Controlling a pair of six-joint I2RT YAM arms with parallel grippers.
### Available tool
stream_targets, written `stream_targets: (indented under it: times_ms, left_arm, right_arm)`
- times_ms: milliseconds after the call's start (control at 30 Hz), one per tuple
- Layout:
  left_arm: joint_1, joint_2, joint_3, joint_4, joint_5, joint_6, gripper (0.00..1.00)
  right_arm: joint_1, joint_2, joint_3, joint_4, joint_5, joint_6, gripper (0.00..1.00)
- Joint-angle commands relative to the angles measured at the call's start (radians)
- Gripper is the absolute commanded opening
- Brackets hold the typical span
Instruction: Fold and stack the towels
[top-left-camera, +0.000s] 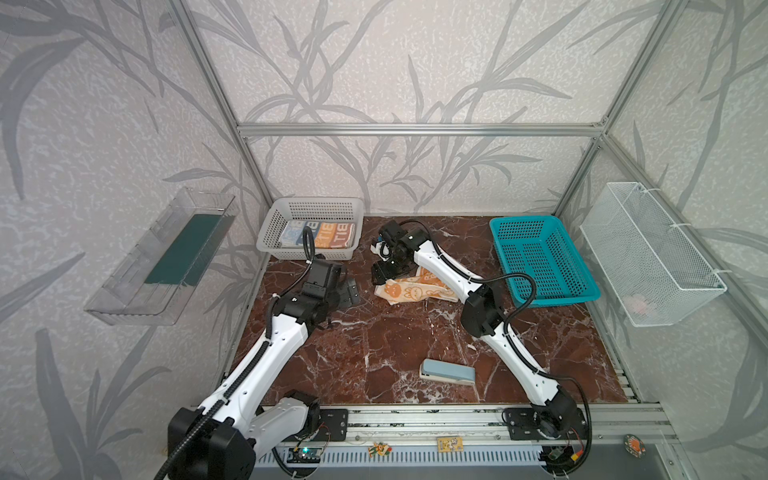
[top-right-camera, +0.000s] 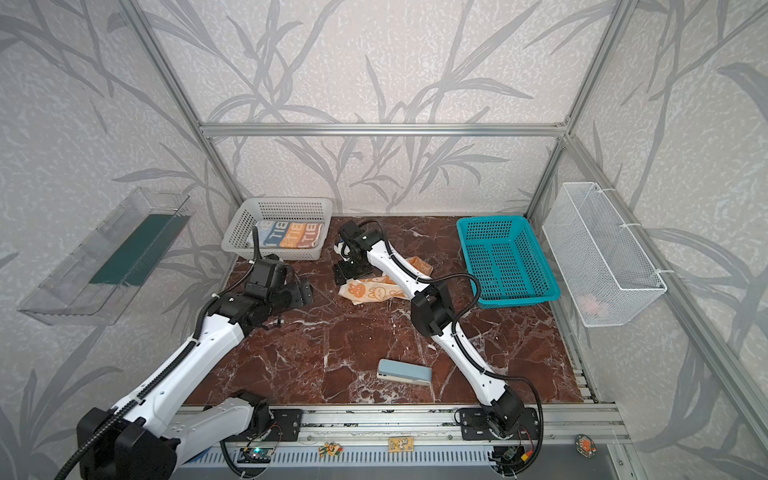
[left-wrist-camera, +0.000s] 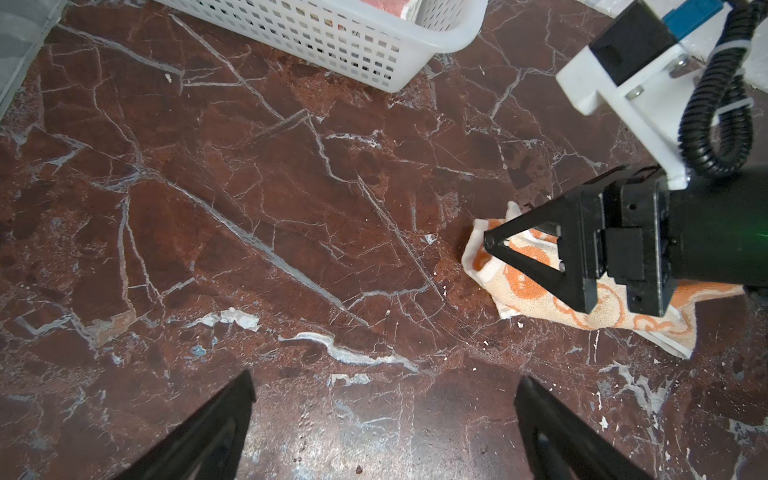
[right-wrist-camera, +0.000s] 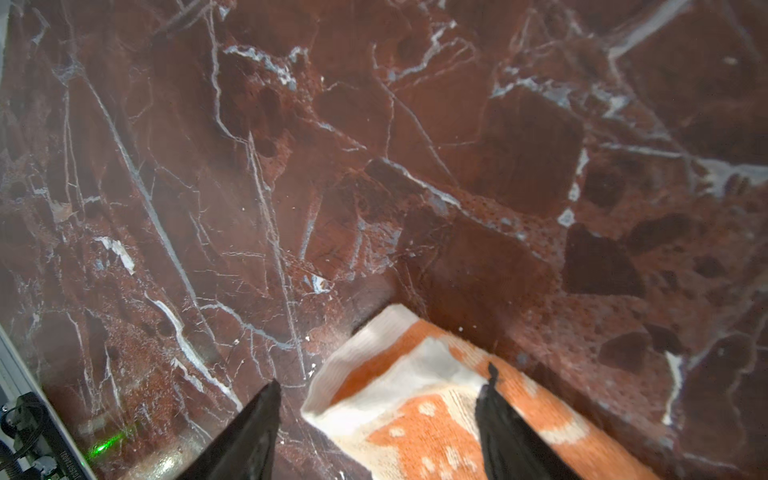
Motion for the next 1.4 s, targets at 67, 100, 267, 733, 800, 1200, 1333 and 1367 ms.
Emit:
stream_targets:
  times_ms: [67,100,267,733,800,1200,1333,1367]
  left_arm:
    - [0.009,-0.015,-0.008,-0.028,-0.006,-0.005,0.99]
    - [0.009,-0.014,-0.008,-0.029,-0.005,-0.004,0.99]
    - [0.009,-0.014,-0.008,-0.032,0.001,-0.004,0.99]
    - [0.011,-0.007,-0.017,-0.029,0.023,-0.005,0.99]
    - [0.011,-0.004,-0.012,-0.03,0.032,0.002,0.99]
    - [0.005,0.035,0.012,0.014,0.141,0.032,0.99]
    - [-0.015,0.104,0.05,0.039,0.173,0.036,0.99]
    - [-0.028,0.129,0.066,0.043,0.177,0.043,0.99]
  right_arm:
    - [0.003,0.028,0.0,0.008,0.03,-0.005,0.68]
    - [0.003,0.03,0.0,0.01,0.037,-0.003,0.68]
    - [0.006,0.051,0.005,0.029,0.031,0.01,0.6]
    - [0.013,0.031,0.02,0.019,0.063,0.013,0.07]
    - [0.012,0.011,0.026,0.014,0.072,0.016,0.04]
    - [-0.101,-0.258,-0.012,-0.096,0.125,0.048,0.0]
    - [-0.178,-0.331,-0.062,-0.183,0.152,0.029,0.0]
    - [-0.2,-0.344,-0.071,-0.215,0.159,0.023,0.0]
